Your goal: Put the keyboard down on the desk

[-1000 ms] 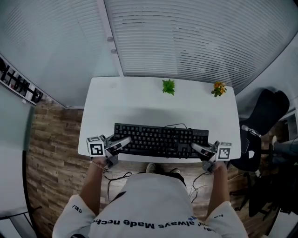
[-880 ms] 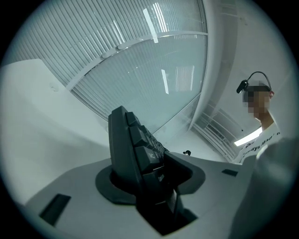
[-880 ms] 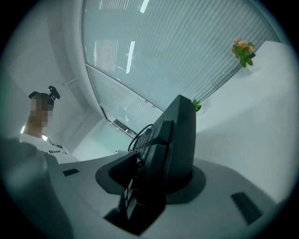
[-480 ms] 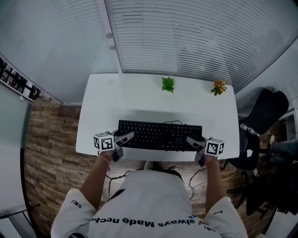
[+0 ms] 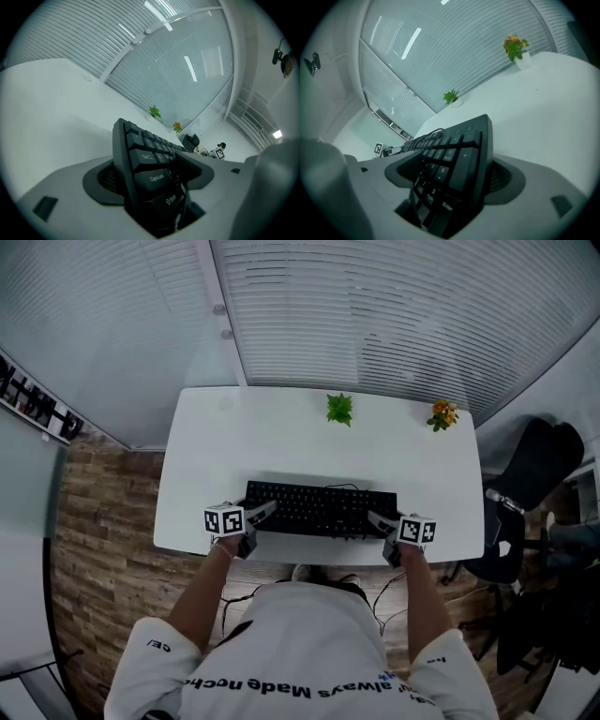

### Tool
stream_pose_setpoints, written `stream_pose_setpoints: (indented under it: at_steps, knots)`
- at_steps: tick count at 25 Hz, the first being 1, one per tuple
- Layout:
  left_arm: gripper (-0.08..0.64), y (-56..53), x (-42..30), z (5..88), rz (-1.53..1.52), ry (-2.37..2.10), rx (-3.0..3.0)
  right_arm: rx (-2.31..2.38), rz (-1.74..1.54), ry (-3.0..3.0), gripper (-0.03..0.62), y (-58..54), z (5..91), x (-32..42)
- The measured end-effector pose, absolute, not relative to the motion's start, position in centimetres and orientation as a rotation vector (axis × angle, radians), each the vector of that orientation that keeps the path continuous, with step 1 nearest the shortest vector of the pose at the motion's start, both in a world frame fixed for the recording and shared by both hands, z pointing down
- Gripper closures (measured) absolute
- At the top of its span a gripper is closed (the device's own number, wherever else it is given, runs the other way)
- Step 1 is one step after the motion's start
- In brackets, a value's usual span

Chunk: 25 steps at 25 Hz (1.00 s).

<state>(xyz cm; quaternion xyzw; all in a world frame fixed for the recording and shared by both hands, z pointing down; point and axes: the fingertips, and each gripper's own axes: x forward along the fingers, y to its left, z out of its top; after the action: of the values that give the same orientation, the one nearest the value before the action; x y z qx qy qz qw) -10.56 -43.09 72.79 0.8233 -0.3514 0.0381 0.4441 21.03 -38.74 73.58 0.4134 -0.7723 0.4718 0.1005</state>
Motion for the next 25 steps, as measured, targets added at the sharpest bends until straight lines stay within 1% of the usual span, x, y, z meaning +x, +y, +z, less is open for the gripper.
stream_pose_setpoints:
  at_steps: [6,12,17,25]
  knots:
    - [0.198,-42.9,-10.7,75.1,0.195,-0.950,2.021,1.278,1.365,-2.180,0.161,-38.6,76.0,21.8]
    - [0.180,-42.8,-10.5,75.4,0.243,-0.997,2.015,1.312,1.348,-2.133,0.155,-38.5,76.8,21.9]
    - [0.169,-42.7,-11.0,76.2,0.374,-1.053,2.045,1.336,1.242,-2.066,0.139,-38.6,77.3,21.7]
    - [0.164,-43.1,-10.9,76.3,0.418,-1.125,2.026,1.411,1.151,-1.957,0.118,-38.8,77.9,22.6]
